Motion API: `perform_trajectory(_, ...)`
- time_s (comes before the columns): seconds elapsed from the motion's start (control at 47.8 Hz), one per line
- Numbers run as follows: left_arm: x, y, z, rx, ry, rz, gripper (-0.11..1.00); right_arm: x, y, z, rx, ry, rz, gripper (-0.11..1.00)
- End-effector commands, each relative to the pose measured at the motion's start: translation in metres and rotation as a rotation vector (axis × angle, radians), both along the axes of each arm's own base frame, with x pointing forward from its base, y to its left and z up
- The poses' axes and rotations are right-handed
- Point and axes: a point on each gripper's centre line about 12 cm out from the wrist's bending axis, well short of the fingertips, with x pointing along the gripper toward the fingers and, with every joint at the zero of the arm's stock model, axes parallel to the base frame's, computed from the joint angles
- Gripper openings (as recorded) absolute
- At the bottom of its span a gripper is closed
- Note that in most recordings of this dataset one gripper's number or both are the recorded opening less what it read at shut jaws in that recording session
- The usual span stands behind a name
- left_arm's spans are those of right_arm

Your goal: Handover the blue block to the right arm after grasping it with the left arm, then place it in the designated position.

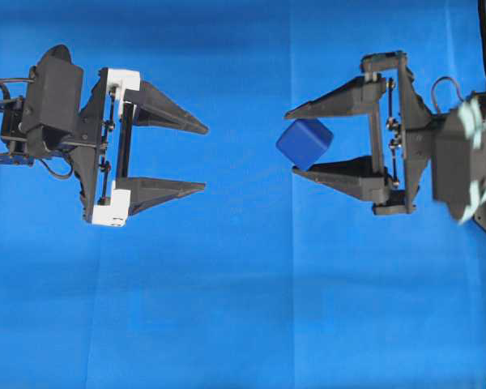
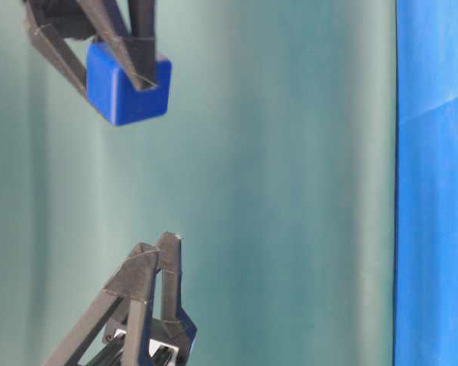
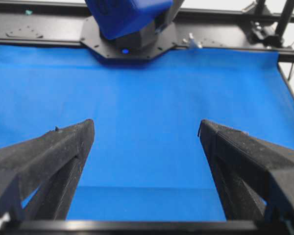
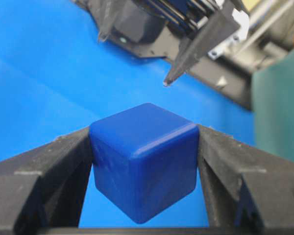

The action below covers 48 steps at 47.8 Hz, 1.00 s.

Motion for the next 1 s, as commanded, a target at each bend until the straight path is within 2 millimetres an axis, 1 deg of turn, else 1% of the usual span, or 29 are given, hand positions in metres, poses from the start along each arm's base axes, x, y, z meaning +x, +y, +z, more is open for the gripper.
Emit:
perform_trajectory(0.0, -0.0003, 0.0, 0.0115, -0.001, -0.035, 0.0, 0.92, -0.0027, 0.0011, 0.0107, 0.094, -0.017, -0.018, 0.47)
perform_trajectory(0.167, 0.0004, 0.0005, 0.012, -0.001, -0.035, 0.001, 0.92, -0.0036, 0.0001, 0.0051, 0.285, 0.042, -0.075, 0.47)
perform_trajectory(0.272, 0.0004, 0.0005, 0.012, -0.001, -0.035, 0.001, 0.92, -0.0045, -0.0004, 0.0034, 0.35, 0.063, -0.098, 0.47)
perform_trajectory(0.982, 0.001, 0.0004, 0.0128, -0.002, -0.038, 0.001, 0.92, -0.0043, -0.0005, 0.0046, 0.355, 0.064, -0.1, 0.47)
